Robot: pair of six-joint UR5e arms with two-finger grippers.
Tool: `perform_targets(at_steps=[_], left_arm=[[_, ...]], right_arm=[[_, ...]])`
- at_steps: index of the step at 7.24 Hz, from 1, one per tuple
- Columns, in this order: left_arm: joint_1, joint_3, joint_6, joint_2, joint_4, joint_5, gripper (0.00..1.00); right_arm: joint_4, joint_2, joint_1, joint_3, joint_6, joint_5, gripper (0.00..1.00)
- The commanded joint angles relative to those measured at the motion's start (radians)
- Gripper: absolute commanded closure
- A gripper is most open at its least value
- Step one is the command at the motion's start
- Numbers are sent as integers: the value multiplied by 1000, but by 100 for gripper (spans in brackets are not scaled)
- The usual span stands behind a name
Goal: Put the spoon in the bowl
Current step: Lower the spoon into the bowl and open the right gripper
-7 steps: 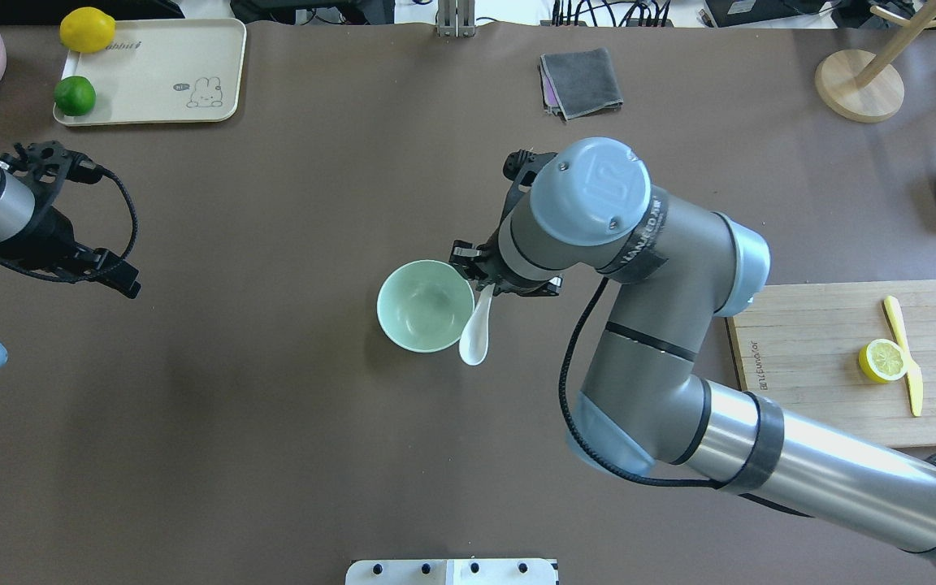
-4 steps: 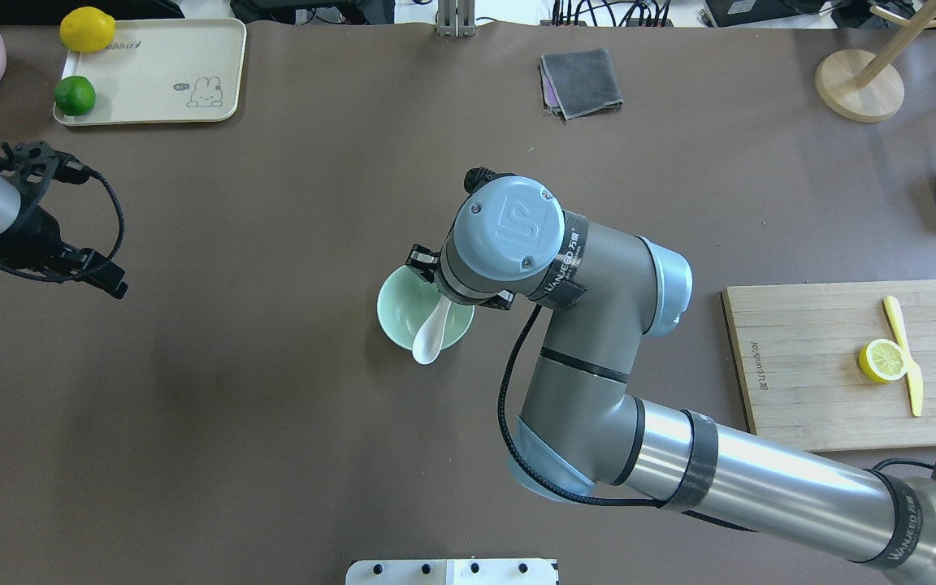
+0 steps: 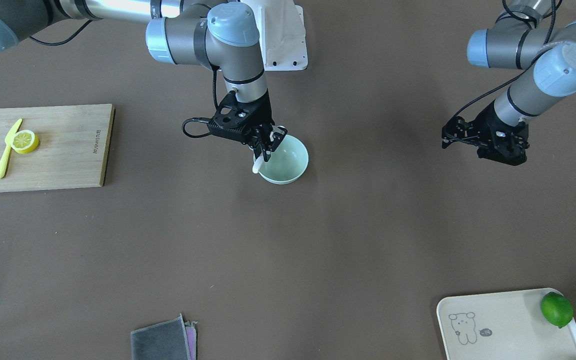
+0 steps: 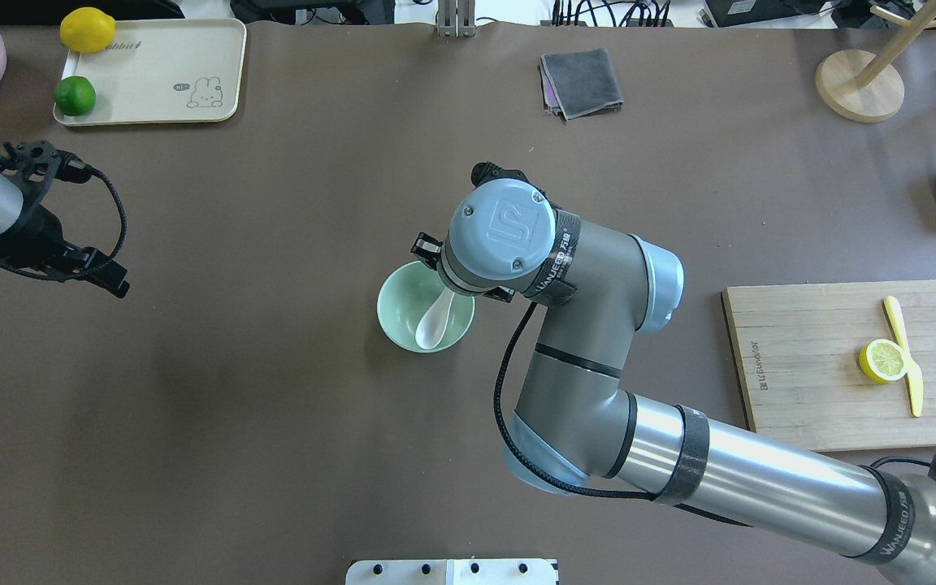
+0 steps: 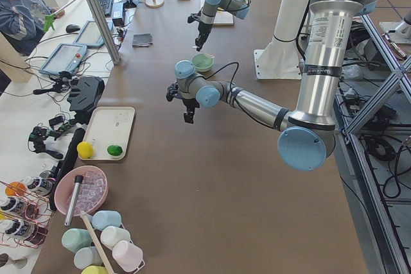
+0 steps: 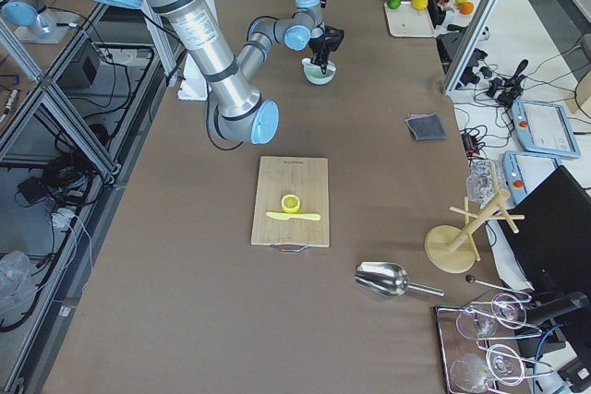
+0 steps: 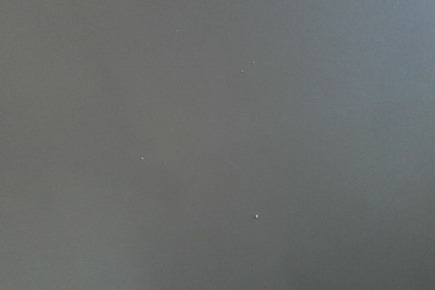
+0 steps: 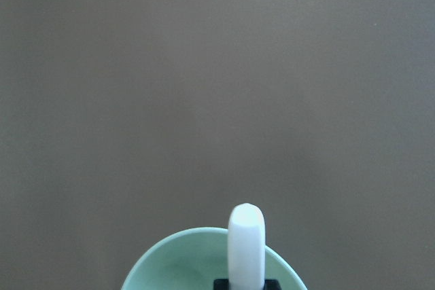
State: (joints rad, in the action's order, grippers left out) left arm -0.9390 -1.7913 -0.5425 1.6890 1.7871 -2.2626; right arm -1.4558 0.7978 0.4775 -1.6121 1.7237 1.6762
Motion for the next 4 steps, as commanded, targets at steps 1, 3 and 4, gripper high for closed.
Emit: perform_targets(at_steps=[1, 3, 4], left_arm=[[0, 4, 3, 1, 0, 2, 3], [-9, -2, 4, -2, 0, -2, 3], [-39, -13, 6, -11, 0, -3, 3]], right_arm=[[-1, 0, 21, -5, -4, 8, 0], [-8, 79, 96, -84, -57, 151, 0], [-6, 198, 140, -180, -156, 193, 0]])
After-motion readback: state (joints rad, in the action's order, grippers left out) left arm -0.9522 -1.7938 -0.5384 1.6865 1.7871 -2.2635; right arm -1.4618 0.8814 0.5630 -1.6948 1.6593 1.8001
